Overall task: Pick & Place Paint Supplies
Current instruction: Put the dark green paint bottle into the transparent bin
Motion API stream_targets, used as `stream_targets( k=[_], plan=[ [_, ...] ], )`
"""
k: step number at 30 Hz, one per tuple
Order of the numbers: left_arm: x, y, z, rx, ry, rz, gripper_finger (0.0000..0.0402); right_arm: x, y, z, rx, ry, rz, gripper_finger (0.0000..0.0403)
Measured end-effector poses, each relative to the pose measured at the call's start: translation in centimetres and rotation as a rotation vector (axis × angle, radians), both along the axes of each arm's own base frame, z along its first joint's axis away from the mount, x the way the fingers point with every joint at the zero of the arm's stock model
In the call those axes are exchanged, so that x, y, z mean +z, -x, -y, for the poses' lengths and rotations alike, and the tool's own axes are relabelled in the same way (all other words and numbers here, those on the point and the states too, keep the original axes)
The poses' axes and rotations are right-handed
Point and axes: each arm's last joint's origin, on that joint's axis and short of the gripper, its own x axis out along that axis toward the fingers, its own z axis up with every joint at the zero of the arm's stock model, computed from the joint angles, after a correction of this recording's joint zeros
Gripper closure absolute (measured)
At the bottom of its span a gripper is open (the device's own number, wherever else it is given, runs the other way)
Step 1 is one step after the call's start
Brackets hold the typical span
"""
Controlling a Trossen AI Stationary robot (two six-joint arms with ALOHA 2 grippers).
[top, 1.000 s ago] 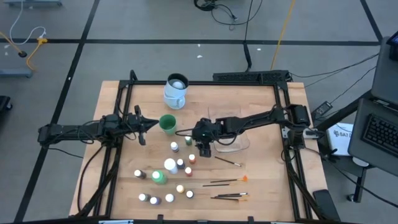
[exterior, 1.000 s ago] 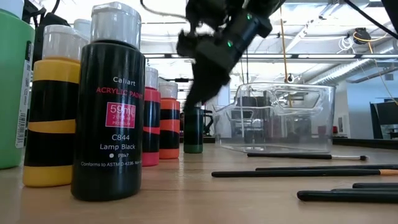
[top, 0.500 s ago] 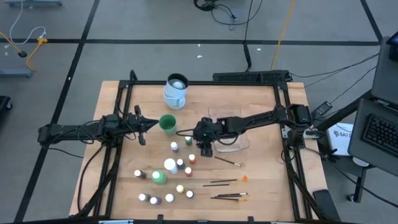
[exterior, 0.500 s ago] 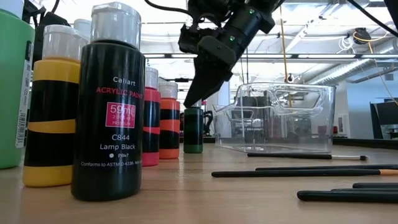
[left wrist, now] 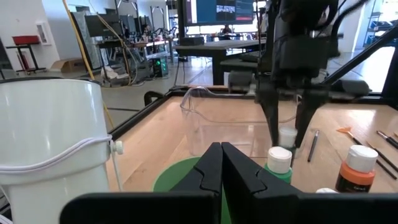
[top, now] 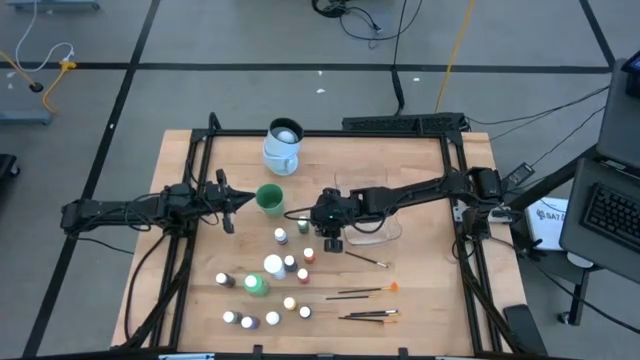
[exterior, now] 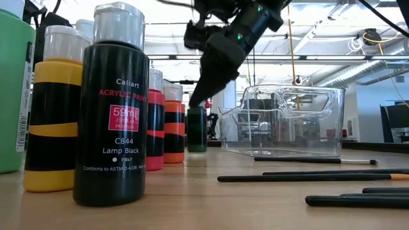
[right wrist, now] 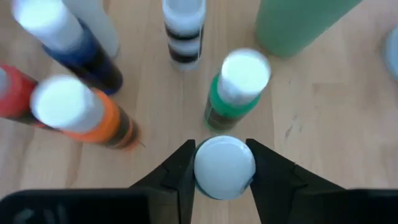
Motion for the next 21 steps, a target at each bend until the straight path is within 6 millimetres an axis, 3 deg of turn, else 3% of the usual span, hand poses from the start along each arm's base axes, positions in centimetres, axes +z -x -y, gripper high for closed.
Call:
stream_targets(
  k=[6, 11, 14, 17, 21],
  plan=[
    [0.0, 0.0, 0.0, -0.001, 0.000, 0.000, 0.0396, 4.1, 1.6, 0.3, -0.014, 0.041, 0.097, 0.0292],
    [0.0, 0.0, 0.0, -0.001, 0.000, 0.000, 0.0396, 10.2, 5.5, 1.2, -0.093, 0.122, 0.215, 0.0292],
    [0.0, 0.0, 0.0, -0.001, 0.000, 0.000, 0.0396, 12.6, 8.5, 2.4, -0.179, 0.160, 0.210, 0.0292],
    [0.0, 0.0, 0.0, 0.000, 0.000, 0.000, 0.0396, 12.5, 10.2, 3.9, -0.274, 0.158, 0.179, 0.0292],
    [0.0, 0.0, 0.0, 0.000, 0.000, 0.000, 0.0396, 8.5, 10.8, 5.3, -0.317, 0.153, 0.105, 0.0292]
  ],
)
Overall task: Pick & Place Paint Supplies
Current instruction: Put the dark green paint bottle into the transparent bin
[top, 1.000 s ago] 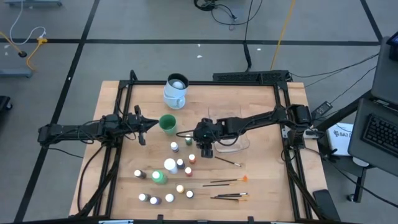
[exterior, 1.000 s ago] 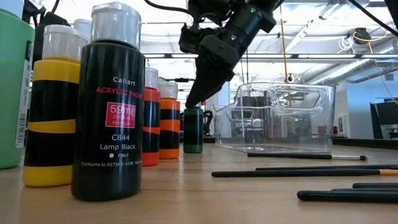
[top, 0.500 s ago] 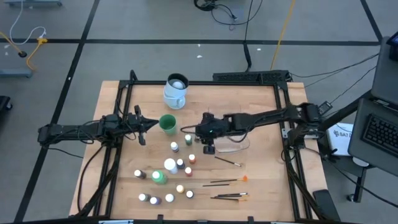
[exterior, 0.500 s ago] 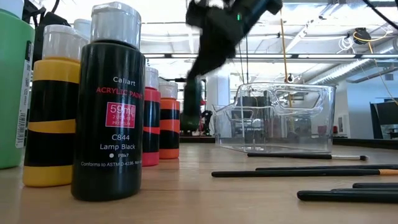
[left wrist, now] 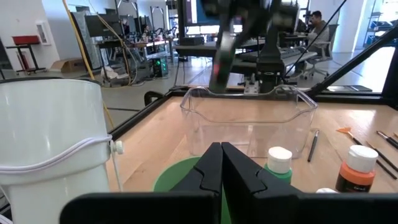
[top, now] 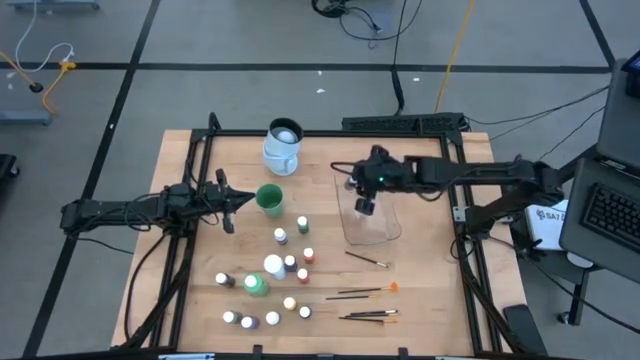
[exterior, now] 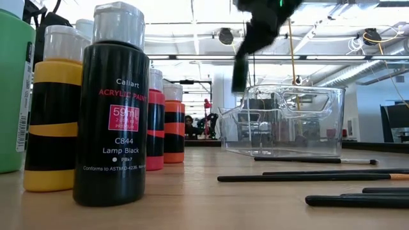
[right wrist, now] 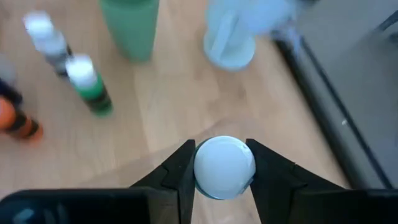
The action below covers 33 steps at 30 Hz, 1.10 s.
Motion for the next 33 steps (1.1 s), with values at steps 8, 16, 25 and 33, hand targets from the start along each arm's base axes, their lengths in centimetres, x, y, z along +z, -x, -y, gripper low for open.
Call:
stream_targets(
  k=[8, 16, 25, 33],
  plan=[
    [0.0, 0.0, 0.0, 0.000, -0.001, 0.000, 0.0396, -5.1, 0.8, 2.0, -0.009, -0.064, 0.036, 0.0292],
    [0.0, 0.0, 0.0, -0.001, -0.032, -0.007, 0.0396, -8.3, -0.3, 4.1, -0.052, -0.110, 0.028, 0.0292],
    [0.1, 0.0, 0.0, 0.000, -0.038, -0.003, 0.0396, -10.7, -1.4, 5.6, -0.056, -0.150, 0.007, 0.0292],
    [0.1, 0.0, 0.0, 0.000, -0.039, -0.003, 0.0396, -11.2, -1.5, 5.8, -0.056, -0.147, -0.002, 0.0211]
  ],
)
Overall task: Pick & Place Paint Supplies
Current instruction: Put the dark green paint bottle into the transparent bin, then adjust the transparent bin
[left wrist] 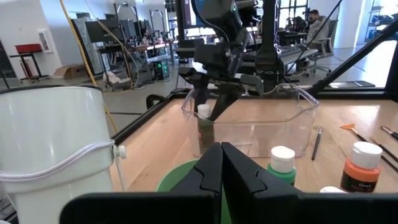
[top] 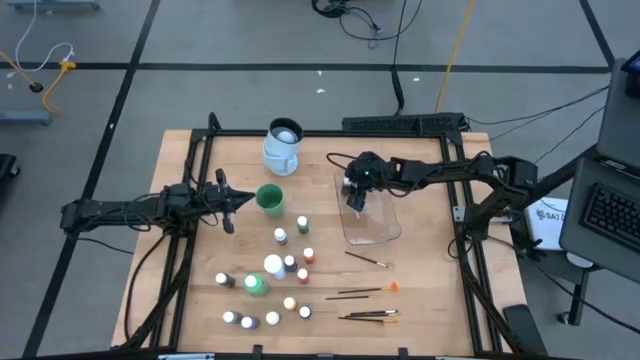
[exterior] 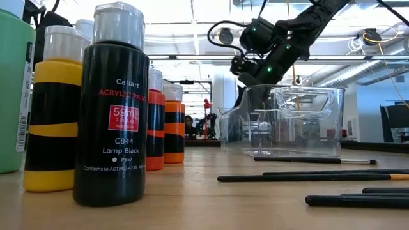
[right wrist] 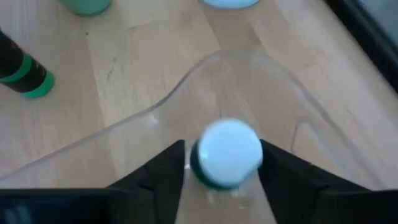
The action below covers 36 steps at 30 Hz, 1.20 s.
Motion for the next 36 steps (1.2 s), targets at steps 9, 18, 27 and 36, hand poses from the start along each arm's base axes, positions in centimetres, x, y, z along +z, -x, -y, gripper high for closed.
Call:
stream_targets(
  k=[9, 18, 27, 36],
  plan=[
    [0.0, 0.0, 0.0, 0.000, 0.001, 0.001, 0.0396, 3.8, 1.1, -1.0, 0.045, 0.083, 0.062, 0.0138],
    [0.0, 0.0, 0.0, 0.003, 0.003, -0.002, 0.0396, 9.1, 6.1, -9.9, 0.400, 0.101, -0.034, 0.0139],
    [0.0, 0.0, 0.0, 0.006, 0.002, 0.001, 0.0396, 7.7, 7.9, -15.4, 0.509, 0.022, -0.208, 0.0145],
    [0.0, 0.0, 0.0, 0.007, 0.002, -0.001, 0.0396, 5.0, 6.7, -17.0, 0.476, 0.083, -0.326, 0.0160]
  ],
)
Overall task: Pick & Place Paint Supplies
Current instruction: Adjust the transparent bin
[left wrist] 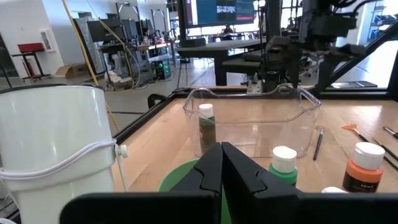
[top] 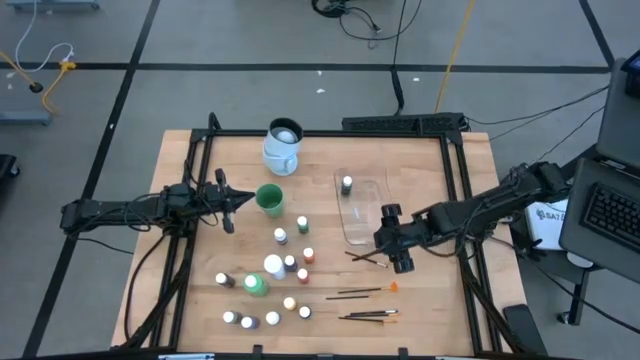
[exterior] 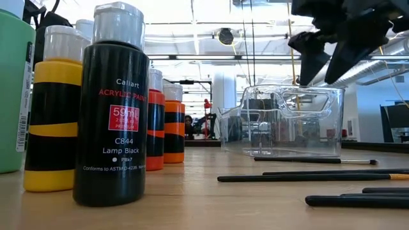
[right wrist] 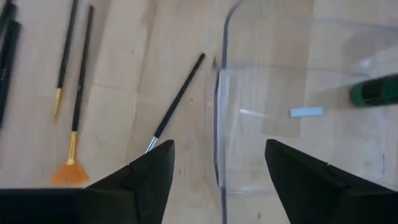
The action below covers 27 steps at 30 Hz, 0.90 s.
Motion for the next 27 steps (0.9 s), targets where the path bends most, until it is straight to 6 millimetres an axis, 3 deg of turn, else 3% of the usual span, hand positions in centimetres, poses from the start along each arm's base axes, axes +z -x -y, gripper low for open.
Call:
stream_targets(
  k=[10, 24, 27],
  plan=[
    [0.0, 0.0, 0.0, 0.000, 0.000, 0.000, 0.0396, -3.0, -1.3, -0.3, -0.020, 0.036, -0.098, 0.0218],
    [0.0, 0.0, 0.0, 0.000, 0.000, -0.001, 0.0396, -3.8, -3.0, 0.2, -0.203, -0.062, -0.026, 0.0389],
    [0.0, 0.0, 0.0, 0.000, 0.000, -0.001, 0.0396, -3.7, -3.3, 0.4, -0.231, -0.080, 0.000, 0.0395]
  ],
)
